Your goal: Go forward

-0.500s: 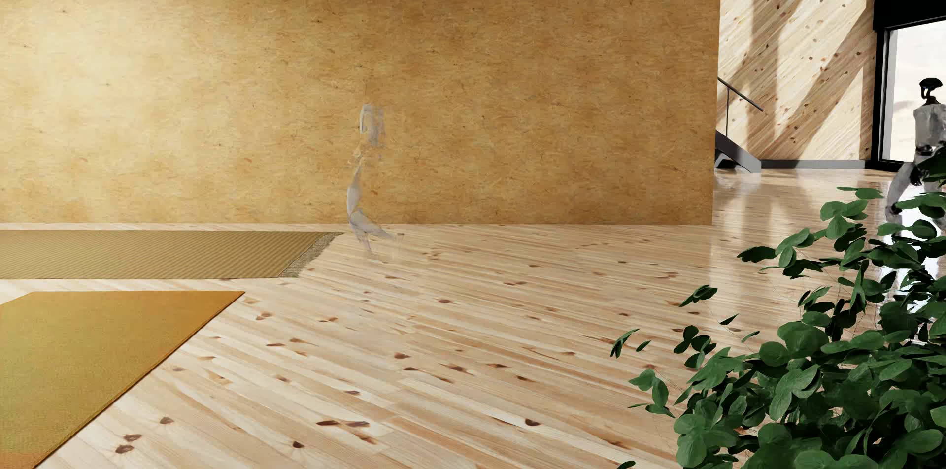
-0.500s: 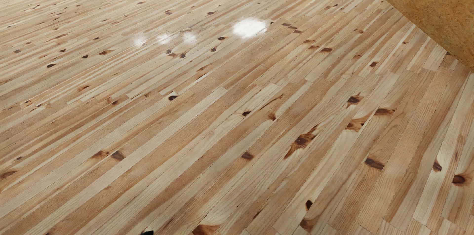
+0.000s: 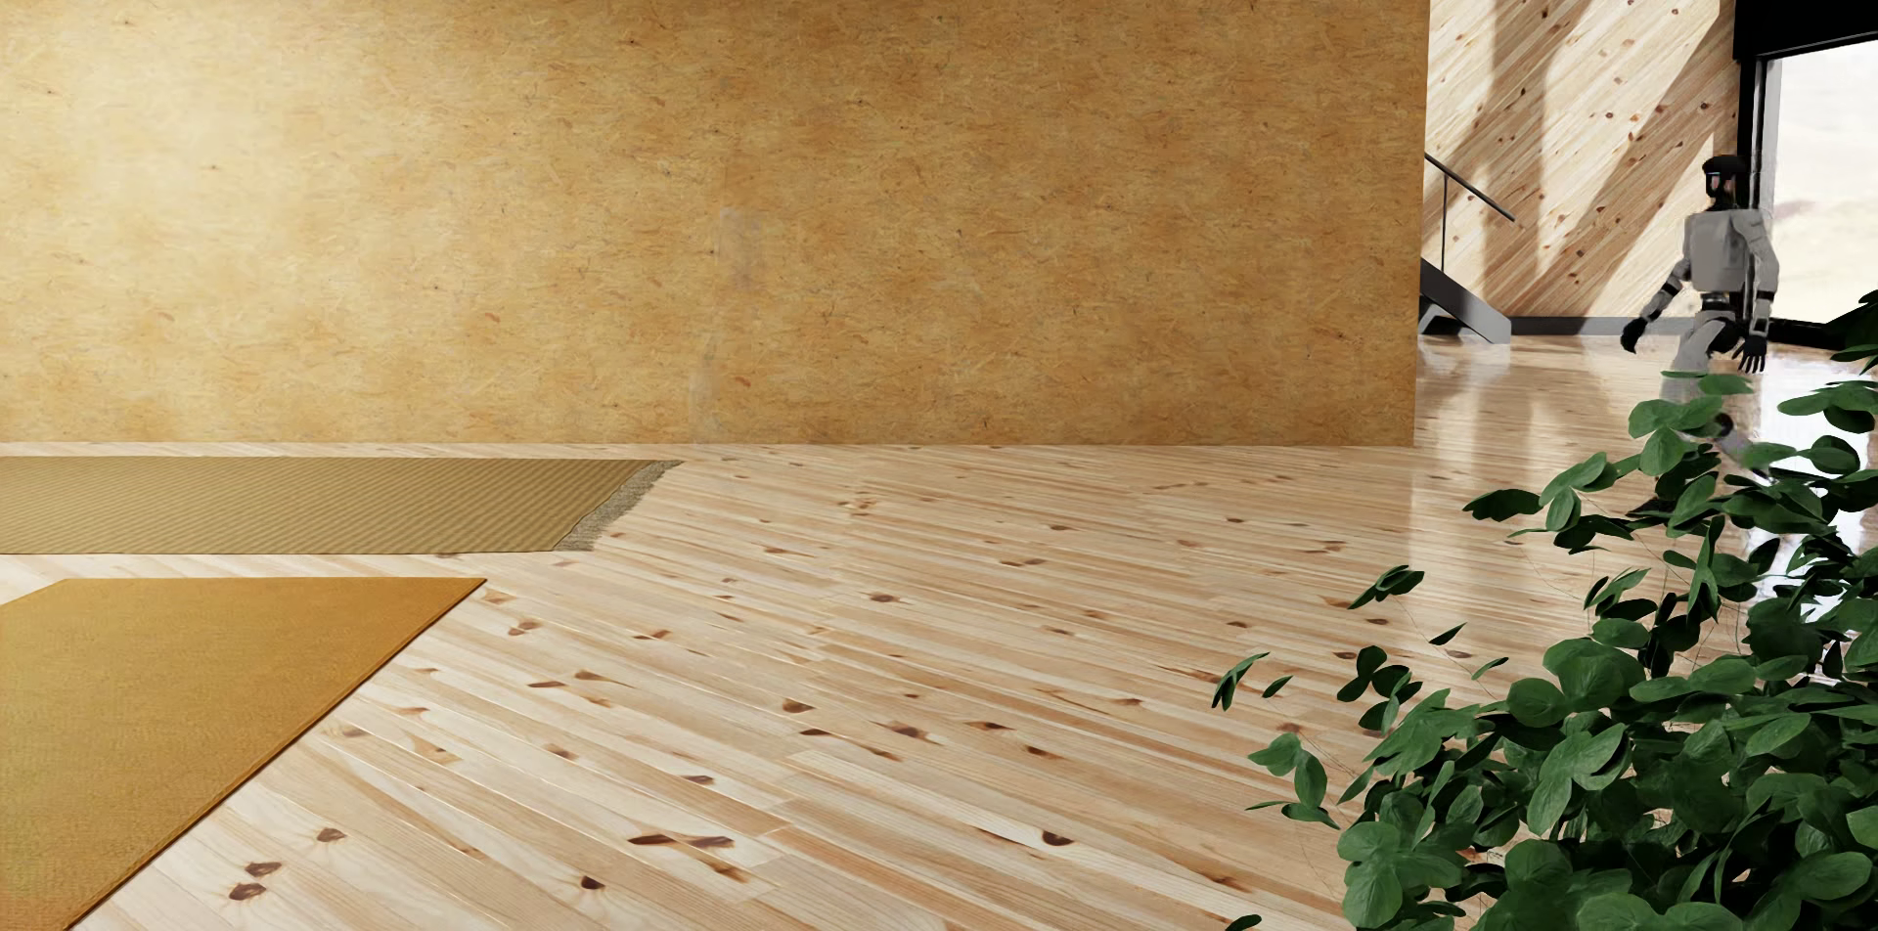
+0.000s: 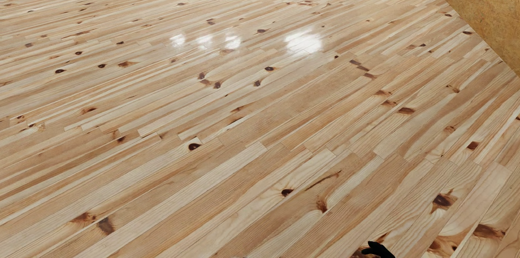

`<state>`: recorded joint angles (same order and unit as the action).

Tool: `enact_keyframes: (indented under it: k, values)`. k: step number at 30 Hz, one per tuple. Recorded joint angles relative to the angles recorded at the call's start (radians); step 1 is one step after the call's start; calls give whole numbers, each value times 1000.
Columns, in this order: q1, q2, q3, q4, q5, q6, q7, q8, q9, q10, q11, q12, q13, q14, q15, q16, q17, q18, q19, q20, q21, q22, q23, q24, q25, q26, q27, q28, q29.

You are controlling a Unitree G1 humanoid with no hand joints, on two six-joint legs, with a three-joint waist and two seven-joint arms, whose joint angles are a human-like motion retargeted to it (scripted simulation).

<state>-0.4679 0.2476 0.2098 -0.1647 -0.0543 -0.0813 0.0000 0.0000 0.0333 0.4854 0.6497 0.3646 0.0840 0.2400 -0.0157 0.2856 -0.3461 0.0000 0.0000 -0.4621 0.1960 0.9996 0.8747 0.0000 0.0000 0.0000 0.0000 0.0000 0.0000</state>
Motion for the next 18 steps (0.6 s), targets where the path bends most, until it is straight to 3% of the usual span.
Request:
enact_keyframes:
  k: [1, 2, 3, 5, 7, 9, 11, 12, 13, 14, 15, 16, 18]
  values:
    - [15, -34, -25, -26, -19, -10, 0, 0, -6, 51, 135, 4, 27, 49, 204, -1, 12, 0, 0, 0, -1, 21, 30, 0, 0, 0, 0, 0, 0]
    - [53, -129, -32, -45, -44, -26, 0, 0, -12, 73, 303, 1, 47, 12, 367, 7, 19, 0, 0, 13, 21, 18, 51, 0, 0, 0, 0, 0, 0]
    - [88, -243, -60, -73, -60, -36, 0, 0, -12, 86, 474, -11, 52, -27, 380, 12, 23, 0, 0, 19, 61, 12, 77, 0, 0, 0, 0, 0, 0]
    - [250, -415, -121, -82, -50, -24, 0, 0, 7, 56, 697, -33, 72, -139, 29, 22, 30, 0, 0, 67, 106, -31, 117, 0, 0, 0, 0, 0, 0]
    - [406, -563, -219, -63, -34, -3, 0, 0, 11, 16, 688, -68, 103, -270, -48, 40, 38, 0, 0, 96, 139, -65, 165, 0, 0, 0, 0, 0, 0]
    - [563, -654, -312, -22, -31, 19, 0, 0, 16, -50, 456, -113, 141, -403, -20, 67, 39, 0, 0, 117, 135, -119, 169, 0, 0, 0, 0, 0, 0]
    - [654, -694, -373, 5, -41, 31, 0, 0, 3, -69, 75, -161, 184, -514, 80, 90, 40, 0, 0, 143, 102, -176, 138, 0, 0, 0, 0, 0, 0]
    - [679, -693, -399, 12, -48, 33, 0, 0, -15, -69, -62, -189, 197, -546, 68, 99, 40, 0, 0, 160, 110, -193, 151, 0, 0, 0, 0, 0, 0]
    - [708, -671, -419, 34, -48, 39, 0, 0, -25, -64, -457, -217, 210, -558, 193, 103, 42, 0, 0, 183, 114, -204, 162, 0, 0, 0, 0, 0, 0]
    - [720, -703, -427, 45, -47, 45, 0, 0, -30, -56, -211, -238, 217, -525, 117, 100, 43, 0, 0, 208, 115, -203, 182, 0, 0, 0, 0, 0, 0]
    - [752, -722, -431, 66, -34, 54, 0, 0, -28, -40, -132, -250, 223, -460, 116, 96, 47, 0, 0, 221, 139, -197, 215, 0, 0, 0, 0, 0, 0]
    - [750, -744, -427, 70, -21, 66, 0, 0, -31, 13, -62, -245, 217, -330, 155, 87, 52, 0, 0, 232, 178, -190, 265, 0, 0, 0, 0, 0, 0]
    - [676, -700, -427, 103, 13, 85, 0, 0, -34, 263, 53, -209, 218, 5, 90, 66, 58, 0, 0, 218, 199, -165, 298, 0, 0, 0, 0, 0, 0]
